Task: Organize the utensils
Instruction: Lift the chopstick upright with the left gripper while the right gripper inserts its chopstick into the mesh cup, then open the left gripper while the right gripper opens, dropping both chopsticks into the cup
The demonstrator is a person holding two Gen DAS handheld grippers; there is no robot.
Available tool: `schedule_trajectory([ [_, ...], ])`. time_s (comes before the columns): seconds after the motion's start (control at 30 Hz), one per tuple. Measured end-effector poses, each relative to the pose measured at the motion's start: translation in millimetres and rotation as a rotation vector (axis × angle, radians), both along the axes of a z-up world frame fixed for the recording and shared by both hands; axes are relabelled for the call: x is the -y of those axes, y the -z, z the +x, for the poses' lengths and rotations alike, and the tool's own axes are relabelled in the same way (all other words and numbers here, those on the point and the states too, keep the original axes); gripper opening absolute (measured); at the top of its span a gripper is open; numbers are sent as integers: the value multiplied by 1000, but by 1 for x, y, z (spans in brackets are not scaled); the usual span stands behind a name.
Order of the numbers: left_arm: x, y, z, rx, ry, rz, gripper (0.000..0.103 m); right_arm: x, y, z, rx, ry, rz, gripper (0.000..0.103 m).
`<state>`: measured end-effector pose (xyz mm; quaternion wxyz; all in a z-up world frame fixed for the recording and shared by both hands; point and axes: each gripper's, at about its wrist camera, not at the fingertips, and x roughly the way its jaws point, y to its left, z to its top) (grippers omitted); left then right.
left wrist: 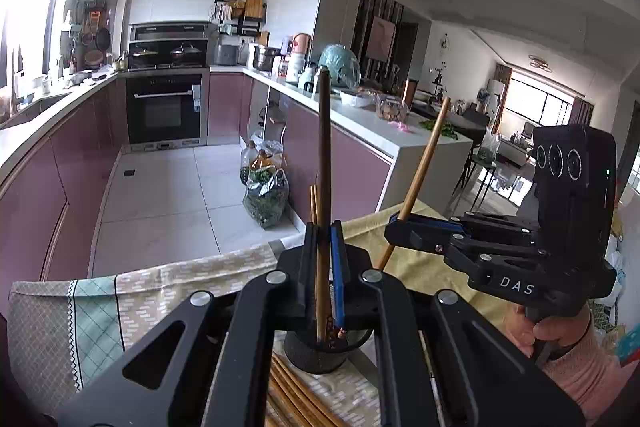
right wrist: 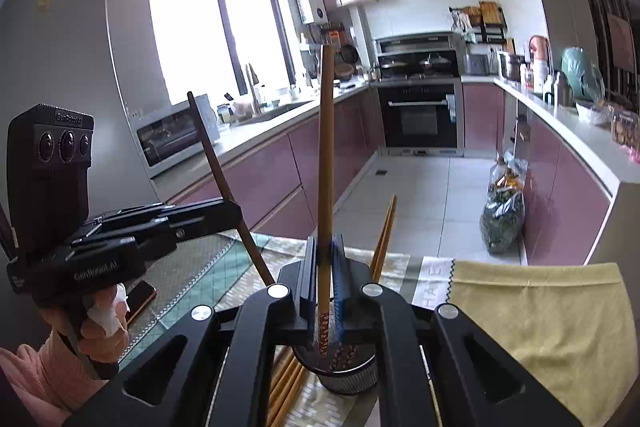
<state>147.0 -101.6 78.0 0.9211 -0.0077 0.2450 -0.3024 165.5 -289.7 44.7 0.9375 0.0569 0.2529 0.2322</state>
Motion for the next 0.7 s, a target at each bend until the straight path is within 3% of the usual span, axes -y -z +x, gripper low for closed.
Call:
schedule_trajectory([
  [0.3,15,52,32,-136,14,109,7,-9,40,28,-172,-11,-43,6],
  [0.7,24,66,66,-183,4,111,8,-10,60,41,-240,4,-35,7],
])
